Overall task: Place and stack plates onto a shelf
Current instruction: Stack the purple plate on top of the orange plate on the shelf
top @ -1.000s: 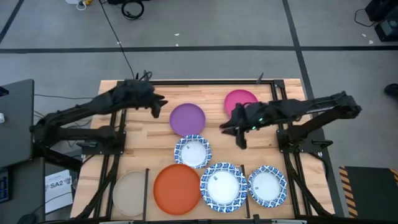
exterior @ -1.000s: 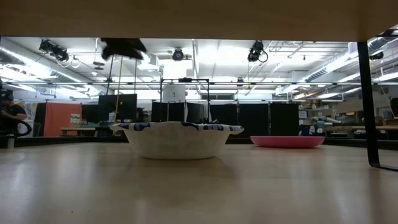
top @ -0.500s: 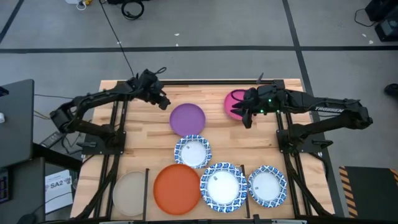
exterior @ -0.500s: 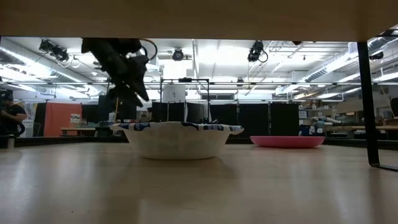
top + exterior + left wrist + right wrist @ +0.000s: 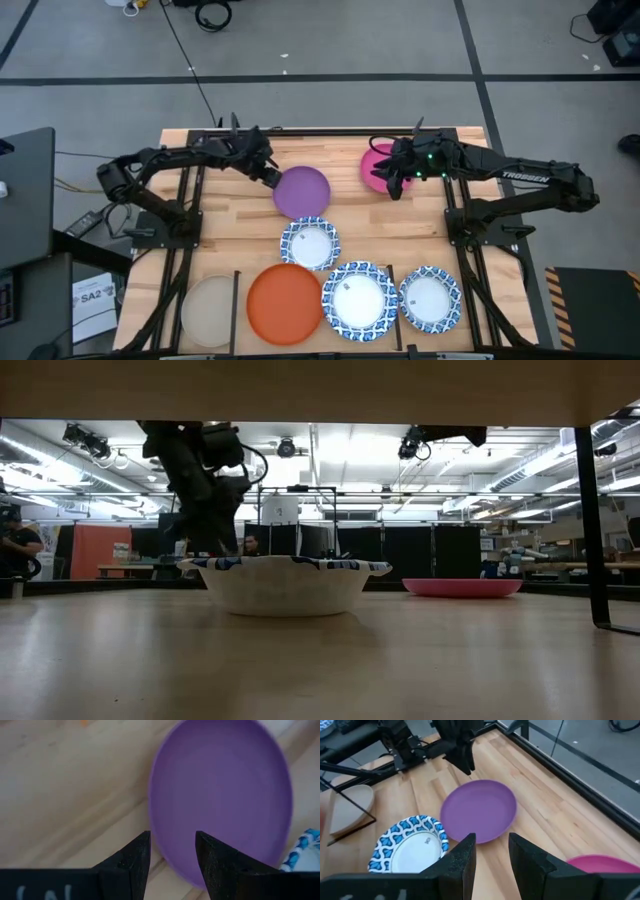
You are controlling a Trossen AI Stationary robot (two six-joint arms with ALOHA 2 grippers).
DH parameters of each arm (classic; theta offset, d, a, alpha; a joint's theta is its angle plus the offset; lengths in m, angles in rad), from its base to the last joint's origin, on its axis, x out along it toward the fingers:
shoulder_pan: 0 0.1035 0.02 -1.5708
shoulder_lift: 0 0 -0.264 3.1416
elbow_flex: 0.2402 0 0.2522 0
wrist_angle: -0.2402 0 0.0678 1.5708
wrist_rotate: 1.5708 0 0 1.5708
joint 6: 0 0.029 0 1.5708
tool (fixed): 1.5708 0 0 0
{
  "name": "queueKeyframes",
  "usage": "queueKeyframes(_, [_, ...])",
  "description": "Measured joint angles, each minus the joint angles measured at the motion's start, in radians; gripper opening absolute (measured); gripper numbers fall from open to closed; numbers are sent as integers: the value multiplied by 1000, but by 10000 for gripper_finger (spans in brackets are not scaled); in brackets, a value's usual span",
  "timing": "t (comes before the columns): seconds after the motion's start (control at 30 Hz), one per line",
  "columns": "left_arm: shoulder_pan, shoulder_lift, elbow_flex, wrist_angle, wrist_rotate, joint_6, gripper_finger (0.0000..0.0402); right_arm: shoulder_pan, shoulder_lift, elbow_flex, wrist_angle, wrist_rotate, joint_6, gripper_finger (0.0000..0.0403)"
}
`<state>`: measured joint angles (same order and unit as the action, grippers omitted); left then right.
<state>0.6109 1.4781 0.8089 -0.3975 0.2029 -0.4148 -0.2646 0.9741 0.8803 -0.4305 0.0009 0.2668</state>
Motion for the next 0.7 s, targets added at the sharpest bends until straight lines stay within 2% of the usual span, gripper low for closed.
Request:
queueKeyframes(0.23, [-59, 49, 0, -26, -60, -94, 162, -6, 0, 0, 5, -29, 0, 121])
queueKeyframes(0.5, [-106, 139, 0, -20, -64, -132, 162, -6, 1, 0, 6, -29, -8, 121])
queueKeyframes(0.7, [-119, 160, 0, -19, -63, -147, 162, -6, 1, 0, 6, -29, -8, 121])
